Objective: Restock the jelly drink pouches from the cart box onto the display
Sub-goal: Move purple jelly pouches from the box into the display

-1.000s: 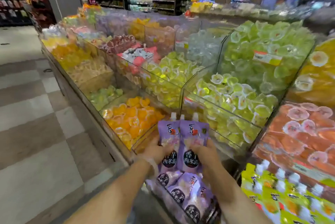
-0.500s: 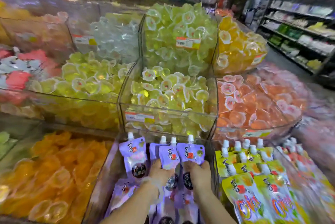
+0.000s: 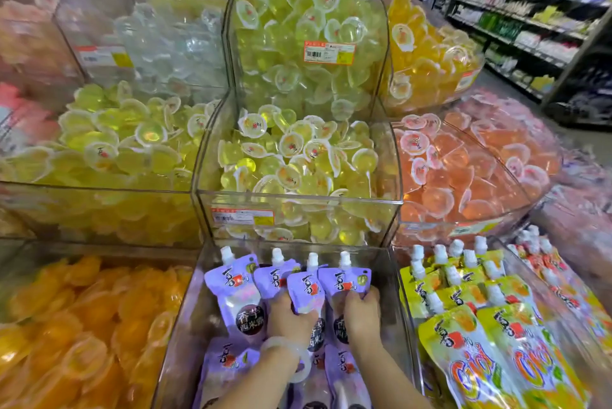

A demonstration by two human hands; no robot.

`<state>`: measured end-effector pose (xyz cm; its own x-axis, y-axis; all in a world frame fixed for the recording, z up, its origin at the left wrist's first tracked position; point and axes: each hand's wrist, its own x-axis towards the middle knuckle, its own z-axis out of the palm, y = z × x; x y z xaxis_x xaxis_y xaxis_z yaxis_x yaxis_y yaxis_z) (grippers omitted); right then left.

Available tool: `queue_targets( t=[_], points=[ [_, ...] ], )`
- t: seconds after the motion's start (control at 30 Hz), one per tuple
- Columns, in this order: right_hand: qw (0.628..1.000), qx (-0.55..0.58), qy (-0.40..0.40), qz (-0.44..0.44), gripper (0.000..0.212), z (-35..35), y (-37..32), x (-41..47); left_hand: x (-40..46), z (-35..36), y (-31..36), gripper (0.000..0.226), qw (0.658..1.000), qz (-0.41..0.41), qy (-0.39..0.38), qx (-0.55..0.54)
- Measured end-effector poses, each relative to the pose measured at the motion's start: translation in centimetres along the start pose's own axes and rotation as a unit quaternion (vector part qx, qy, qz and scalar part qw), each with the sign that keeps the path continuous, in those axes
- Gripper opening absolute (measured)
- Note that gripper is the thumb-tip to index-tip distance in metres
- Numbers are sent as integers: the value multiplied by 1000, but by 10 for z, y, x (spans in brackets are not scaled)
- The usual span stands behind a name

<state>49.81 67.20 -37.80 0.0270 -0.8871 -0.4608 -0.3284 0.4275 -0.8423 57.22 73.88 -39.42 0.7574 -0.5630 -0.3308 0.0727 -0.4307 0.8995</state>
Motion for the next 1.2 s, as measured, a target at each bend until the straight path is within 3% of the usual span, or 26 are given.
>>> queue_targets(
  t=[0.17,0.27,0.37,0.53,0.73,0.87,1.07,1.2],
  points=[
    [997,-66,10,-46,71,0,7,-12,5,2,-12,31,1000,9,11,5],
    [991,-119,20,-63,58,-2,13,-25,7,6,-17,30,1000,7,13,-6],
    [987,-144,-10,-77,69,-10,15,-41,10,9,-19,21,999,13,-26,-29],
    [980,-167,-37,-100,72,-20,24,-40,7,5,-10,30,995,27,-63,-70],
    [971,-179,-54,-151,77,-24,26,-54,-1,7,-9,28,994,9,-22,-106],
    [965,-195,-78,-159,80,-25,29,-56,-1,3,-7,24,988,-18,-37,-149],
    [977,-177,-87,-78,81,-26,52,-45,4,-3,-7,21,987,-23,-58,-148],
    [993,-88,-81,3,94,-26,57,-31,8,-4,-5,22,995,36,-87,-45]
  ],
)
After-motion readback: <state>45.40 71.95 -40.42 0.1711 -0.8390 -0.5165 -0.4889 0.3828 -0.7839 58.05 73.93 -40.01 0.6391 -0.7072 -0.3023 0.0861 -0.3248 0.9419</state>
